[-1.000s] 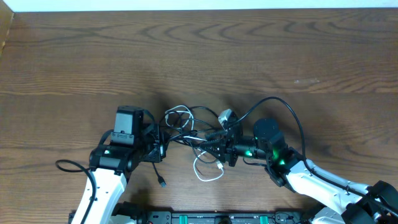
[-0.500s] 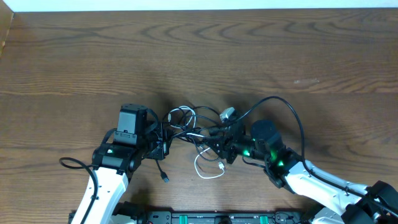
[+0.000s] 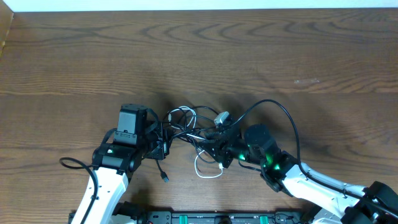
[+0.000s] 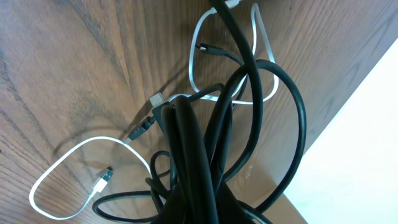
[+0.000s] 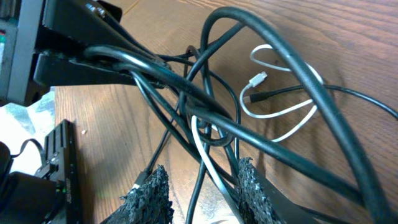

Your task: Untangle cables

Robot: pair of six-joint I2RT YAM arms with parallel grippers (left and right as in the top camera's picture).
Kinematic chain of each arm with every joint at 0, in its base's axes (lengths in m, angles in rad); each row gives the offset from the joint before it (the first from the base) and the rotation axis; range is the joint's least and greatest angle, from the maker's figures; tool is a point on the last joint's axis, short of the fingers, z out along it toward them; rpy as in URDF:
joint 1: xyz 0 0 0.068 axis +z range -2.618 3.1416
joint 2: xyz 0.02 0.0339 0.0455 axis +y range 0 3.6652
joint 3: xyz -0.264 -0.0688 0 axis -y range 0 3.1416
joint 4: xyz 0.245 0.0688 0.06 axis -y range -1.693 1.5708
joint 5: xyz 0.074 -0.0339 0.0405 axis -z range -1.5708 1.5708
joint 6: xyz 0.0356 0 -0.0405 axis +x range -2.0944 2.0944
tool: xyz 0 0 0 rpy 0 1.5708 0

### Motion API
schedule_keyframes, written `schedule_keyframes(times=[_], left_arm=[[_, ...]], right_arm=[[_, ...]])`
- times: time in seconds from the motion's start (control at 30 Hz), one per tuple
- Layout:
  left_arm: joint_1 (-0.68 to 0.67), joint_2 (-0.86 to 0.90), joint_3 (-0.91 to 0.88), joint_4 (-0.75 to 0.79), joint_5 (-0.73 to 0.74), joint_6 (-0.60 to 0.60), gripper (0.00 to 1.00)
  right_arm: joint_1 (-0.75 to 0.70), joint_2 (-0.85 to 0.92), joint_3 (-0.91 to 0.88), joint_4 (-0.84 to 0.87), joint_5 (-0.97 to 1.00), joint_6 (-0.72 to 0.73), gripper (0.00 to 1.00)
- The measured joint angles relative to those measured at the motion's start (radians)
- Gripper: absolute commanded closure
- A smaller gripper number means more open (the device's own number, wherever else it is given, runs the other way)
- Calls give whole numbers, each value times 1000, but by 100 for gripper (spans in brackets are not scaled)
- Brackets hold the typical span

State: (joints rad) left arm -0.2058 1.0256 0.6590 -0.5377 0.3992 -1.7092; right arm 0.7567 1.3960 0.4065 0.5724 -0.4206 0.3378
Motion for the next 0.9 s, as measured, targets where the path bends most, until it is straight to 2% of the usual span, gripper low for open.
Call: schedule_keyframes(times=[0.2, 0.27, 0.37, 0.53, 0.6, 0.9], left_arm=[[0, 0, 0, 3, 19, 0, 92], [0, 0, 0, 3, 21, 0, 92], [0, 0, 0, 3, 22, 0, 92], [0, 0, 0, 4, 26, 0, 92], [0, 0, 0, 5, 33, 0, 92], [0, 0, 0, 5, 16, 5, 92]], right_arm=[[0, 0, 0, -10, 45, -3, 65], [0, 0, 0, -11, 53, -3, 68], [0, 0, 0, -11, 58, -8, 75], [0, 0, 0, -8, 62, -13, 94], [0, 0, 0, -7, 62, -12, 99], [0, -6, 0, 11, 53, -11, 99]])
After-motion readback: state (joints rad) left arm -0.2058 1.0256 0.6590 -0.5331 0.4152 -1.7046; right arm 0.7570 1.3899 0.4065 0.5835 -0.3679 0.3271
